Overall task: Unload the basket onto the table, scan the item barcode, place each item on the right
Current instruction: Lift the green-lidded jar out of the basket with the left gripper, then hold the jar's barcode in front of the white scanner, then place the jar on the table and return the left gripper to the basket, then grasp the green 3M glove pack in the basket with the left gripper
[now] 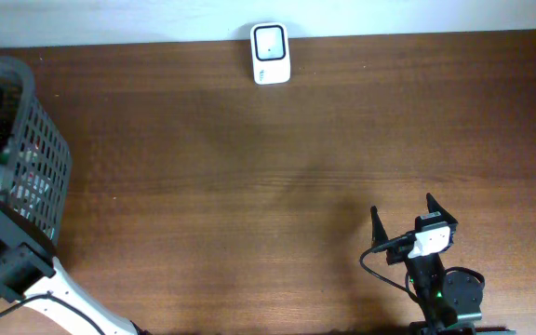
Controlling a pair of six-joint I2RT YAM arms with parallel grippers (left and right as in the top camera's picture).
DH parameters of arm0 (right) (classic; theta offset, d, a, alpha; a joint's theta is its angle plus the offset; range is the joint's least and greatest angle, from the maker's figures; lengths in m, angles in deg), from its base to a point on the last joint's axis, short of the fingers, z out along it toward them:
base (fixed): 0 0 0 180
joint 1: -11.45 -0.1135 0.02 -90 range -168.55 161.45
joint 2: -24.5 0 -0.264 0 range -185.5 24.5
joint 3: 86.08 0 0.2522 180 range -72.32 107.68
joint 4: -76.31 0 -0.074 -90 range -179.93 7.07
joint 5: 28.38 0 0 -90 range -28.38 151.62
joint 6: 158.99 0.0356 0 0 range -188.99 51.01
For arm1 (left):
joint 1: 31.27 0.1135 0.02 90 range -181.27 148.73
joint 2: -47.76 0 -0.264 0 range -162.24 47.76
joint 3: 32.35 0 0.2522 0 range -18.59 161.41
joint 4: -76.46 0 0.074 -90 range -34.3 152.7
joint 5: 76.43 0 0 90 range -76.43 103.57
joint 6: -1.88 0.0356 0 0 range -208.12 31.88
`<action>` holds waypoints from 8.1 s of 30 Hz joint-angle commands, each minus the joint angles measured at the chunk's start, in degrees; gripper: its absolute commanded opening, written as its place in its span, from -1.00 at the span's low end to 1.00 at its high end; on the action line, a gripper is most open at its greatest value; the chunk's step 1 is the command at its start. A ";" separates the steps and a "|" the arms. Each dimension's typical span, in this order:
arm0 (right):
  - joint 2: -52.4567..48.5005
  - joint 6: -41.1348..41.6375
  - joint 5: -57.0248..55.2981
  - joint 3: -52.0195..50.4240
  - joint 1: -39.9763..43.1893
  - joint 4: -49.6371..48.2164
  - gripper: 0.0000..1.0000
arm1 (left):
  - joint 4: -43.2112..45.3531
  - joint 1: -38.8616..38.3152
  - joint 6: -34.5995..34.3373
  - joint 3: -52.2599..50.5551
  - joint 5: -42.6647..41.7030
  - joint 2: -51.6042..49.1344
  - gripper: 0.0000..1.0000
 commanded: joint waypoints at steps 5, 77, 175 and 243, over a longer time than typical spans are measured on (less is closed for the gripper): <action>0.22 -0.55 -0.50 -0.42 -0.04 0.15 0.97 | -0.92 -0.94 1.51 0.13 2.01 -2.60 0.99; 0.22 -0.55 -0.50 -0.42 -0.04 0.15 0.97 | -23.98 -66.10 -35.76 -0.02 69.79 12.59 0.50; 0.22 -0.55 -0.50 -0.42 -0.04 0.15 0.97 | -19.74 -6.93 -41.55 14.08 27.36 14.97 0.84; 0.22 -0.55 -0.50 -0.42 -0.04 0.15 0.97 | -13.99 16.02 4.57 -4.07 13.99 9.31 0.99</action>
